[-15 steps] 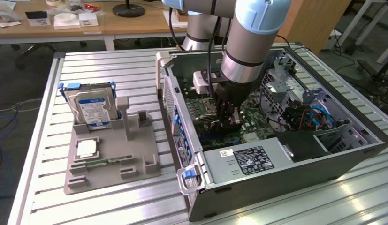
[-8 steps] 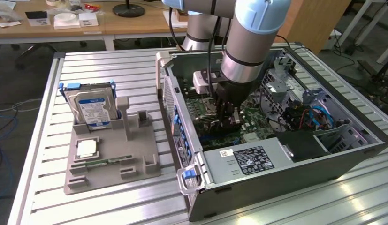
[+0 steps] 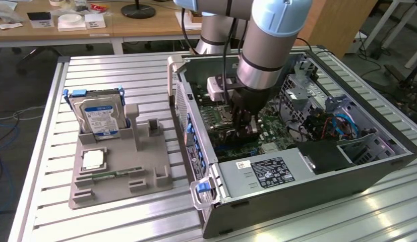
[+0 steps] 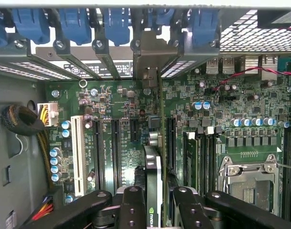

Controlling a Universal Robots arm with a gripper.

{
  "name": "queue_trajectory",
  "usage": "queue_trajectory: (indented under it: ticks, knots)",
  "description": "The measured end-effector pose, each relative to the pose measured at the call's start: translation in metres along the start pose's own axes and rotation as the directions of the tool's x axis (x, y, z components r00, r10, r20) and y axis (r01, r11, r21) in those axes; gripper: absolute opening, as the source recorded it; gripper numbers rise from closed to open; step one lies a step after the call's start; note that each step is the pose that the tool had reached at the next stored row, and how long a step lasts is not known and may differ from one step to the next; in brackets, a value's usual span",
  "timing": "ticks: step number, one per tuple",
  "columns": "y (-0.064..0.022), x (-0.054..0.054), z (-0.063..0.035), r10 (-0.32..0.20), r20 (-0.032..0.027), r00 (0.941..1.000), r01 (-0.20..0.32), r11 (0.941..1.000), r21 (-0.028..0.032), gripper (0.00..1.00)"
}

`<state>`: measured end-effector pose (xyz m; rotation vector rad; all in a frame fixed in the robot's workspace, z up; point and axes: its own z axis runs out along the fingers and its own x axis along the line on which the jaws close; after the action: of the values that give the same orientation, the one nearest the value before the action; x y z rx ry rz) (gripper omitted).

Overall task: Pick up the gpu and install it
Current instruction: 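Insert the gpu into the slot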

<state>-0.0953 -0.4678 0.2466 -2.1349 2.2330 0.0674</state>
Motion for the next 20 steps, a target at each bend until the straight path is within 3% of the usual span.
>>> queue_trajectory:
  ticks: [20]
  knots:
    - [0.0008,0.0002,0.0025,0.000,0.0006,1.0000,0.000,1.0000,0.0001,0.27]
